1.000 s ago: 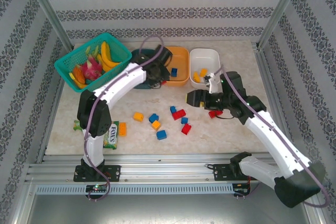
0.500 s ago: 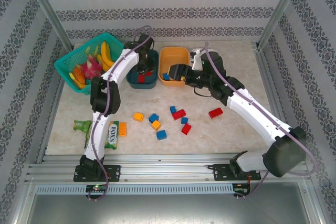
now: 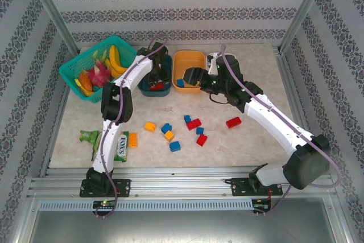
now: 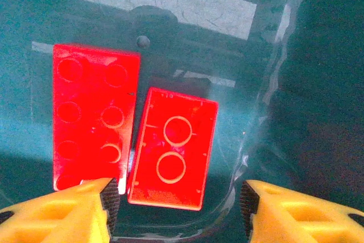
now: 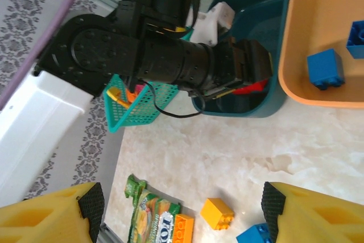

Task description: Sort the legos into containers by color

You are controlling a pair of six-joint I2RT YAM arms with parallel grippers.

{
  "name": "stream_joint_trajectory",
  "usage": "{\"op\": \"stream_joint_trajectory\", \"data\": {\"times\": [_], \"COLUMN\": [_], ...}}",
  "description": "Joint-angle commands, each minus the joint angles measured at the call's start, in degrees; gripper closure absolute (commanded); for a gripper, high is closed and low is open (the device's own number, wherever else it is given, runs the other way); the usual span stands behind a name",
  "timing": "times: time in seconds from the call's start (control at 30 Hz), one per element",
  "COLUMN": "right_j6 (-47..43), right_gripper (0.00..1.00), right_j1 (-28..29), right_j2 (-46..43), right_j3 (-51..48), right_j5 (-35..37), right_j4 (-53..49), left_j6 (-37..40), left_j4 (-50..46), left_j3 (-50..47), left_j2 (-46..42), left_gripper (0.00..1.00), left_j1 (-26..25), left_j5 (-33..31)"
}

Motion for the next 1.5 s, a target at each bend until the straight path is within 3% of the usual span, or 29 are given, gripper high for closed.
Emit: {"op": "stream_joint_trajectory", "data": {"times": [0.0, 0.2, 0.3, 0.47, 0.67, 0.77, 0.9, 1.0, 1.2, 1.47], "right_j6": [-2.05, -8.03, -11.15, -14.82, -18.78, -15.54, -7.90, -3.37, -1.06, -0.72], "right_gripper": [0.25, 0.27, 0.30, 0.35, 0.33, 0.27, 0.27, 0.27, 0.28, 0.33], "right_j1": [-0.54, 0.96, 2.36, 5.06, 7.63, 7.97, 8.15, 8.25, 8.46, 8.50], "right_j2": [-0.46, -3.19, -3.37, -3.72, 0.95, 3.54, 6.47, 9.21, 15.17, 20.32], "right_j3": [-0.03, 0.35, 1.21, -0.26, -3.18, -4.54, -7.30, -8.80, -8.53, -6.26], "right_j5": [3.27, 9.31, 12.37, 16.19, 13.40, 12.53, 10.49, 10.79, 9.94, 11.39], "right_j4": [-4.75, -13.35, -20.21, -30.11, -37.29, -37.19, -33.05, -30.91, -26.21, -26.31], "left_j6": [1.10, -0.33, -1.09, -2.19, -5.16, -7.46, -12.28, -13.93, -14.06, -14.27], "left_j4": [-3.12, -4.06, -1.40, 6.56, 13.98, 16.15, 18.77, 19.33, 21.52, 21.56], "left_j3": [3.02, 1.82, -4.66, -23.37, -50.20, -61.99, -75.01, -80.15, -85.72, -85.75], "left_j2": [-3.43, -12.33, -20.44, -37.06, -57.86, -67.51, -78.04, -83.49, -91.37, -91.93], "left_gripper": [0.38, 0.34, 0.31, 0.27, 0.24, 0.22, 0.22, 0.21, 0.19, 0.19], "left_j1": [0.14, 0.00, 0.04, -1.40, -6.78, -12.01, -17.84, -21.21, -22.32, -22.36], "left_j5": [-0.01, -1.72, -1.55, 1.68, 4.55, 3.52, 2.84, 1.14, 1.02, 1.03]}}
